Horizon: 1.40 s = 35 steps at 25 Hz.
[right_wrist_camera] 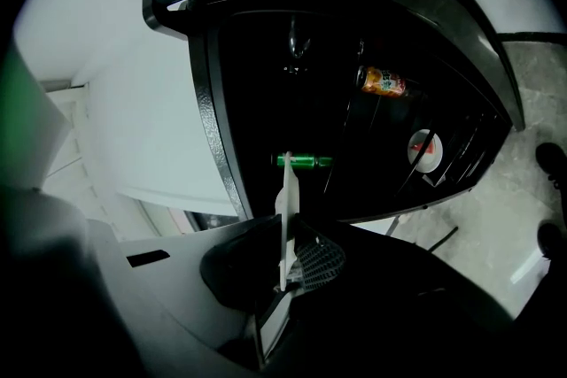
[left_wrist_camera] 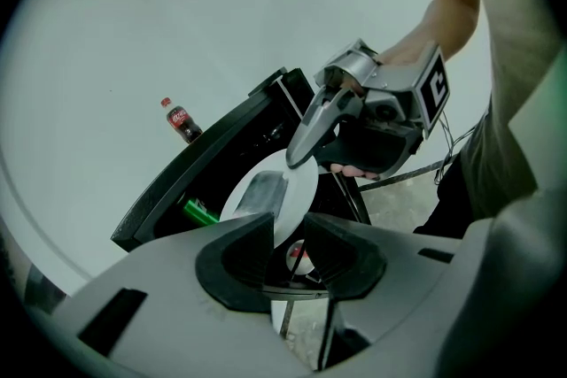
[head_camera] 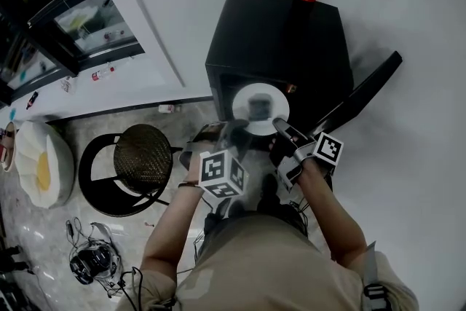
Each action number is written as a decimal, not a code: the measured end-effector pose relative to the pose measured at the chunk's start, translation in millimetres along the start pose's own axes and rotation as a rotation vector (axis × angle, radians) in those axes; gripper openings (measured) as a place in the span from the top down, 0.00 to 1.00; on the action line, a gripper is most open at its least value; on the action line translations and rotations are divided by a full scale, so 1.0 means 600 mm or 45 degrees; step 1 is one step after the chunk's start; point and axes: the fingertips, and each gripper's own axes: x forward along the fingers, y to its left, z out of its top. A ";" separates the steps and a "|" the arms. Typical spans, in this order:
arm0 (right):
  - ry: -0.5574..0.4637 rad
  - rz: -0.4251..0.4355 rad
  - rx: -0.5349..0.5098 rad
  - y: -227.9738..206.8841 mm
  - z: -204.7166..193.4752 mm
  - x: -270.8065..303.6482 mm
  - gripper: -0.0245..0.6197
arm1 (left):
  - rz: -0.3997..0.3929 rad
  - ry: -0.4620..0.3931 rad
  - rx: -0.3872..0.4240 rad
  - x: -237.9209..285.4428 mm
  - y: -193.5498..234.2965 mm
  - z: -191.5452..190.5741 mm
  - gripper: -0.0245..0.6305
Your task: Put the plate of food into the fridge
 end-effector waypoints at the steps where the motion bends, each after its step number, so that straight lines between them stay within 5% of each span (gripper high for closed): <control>1: -0.003 0.005 0.009 -0.002 0.003 0.002 0.90 | 0.006 0.006 0.008 0.003 0.002 0.000 0.80; 35: -0.100 -0.100 0.040 -0.075 0.067 0.043 0.90 | 0.045 0.124 -0.002 0.112 0.013 -0.032 0.82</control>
